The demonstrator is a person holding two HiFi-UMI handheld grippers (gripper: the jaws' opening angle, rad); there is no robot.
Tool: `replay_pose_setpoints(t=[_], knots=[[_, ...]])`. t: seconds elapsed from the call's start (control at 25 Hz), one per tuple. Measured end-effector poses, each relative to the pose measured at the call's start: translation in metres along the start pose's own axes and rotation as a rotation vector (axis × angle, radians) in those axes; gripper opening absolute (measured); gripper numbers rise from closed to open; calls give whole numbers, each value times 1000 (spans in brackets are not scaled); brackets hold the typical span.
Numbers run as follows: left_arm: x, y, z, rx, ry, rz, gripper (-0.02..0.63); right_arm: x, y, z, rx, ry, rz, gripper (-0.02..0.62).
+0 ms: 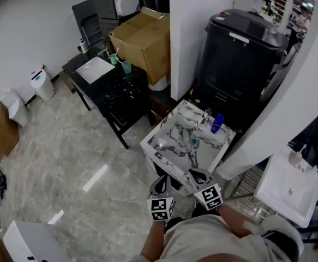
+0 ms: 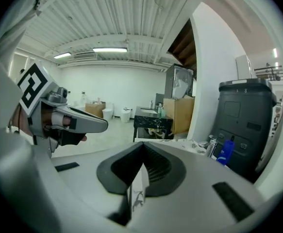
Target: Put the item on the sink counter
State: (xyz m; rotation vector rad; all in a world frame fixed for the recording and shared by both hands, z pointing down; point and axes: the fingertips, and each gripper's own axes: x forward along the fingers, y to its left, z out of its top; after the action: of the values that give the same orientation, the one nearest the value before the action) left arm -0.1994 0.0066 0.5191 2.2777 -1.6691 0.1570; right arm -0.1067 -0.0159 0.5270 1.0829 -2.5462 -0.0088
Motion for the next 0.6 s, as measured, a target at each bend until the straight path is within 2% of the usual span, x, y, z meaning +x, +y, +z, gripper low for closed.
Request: replay_pose_setpoints(t=[0.28, 0.48, 0.6], knots=[[1, -10, 26, 31, -51, 14, 11, -18, -21, 36, -18, -77, 6, 5], [-1, -39, 52, 15, -103, -35, 11, -53, -44, 71, 0, -146, -4, 5], [-1, -49, 62, 25, -121, -32, 11, -72, -51, 87, 5, -190, -11, 5]])
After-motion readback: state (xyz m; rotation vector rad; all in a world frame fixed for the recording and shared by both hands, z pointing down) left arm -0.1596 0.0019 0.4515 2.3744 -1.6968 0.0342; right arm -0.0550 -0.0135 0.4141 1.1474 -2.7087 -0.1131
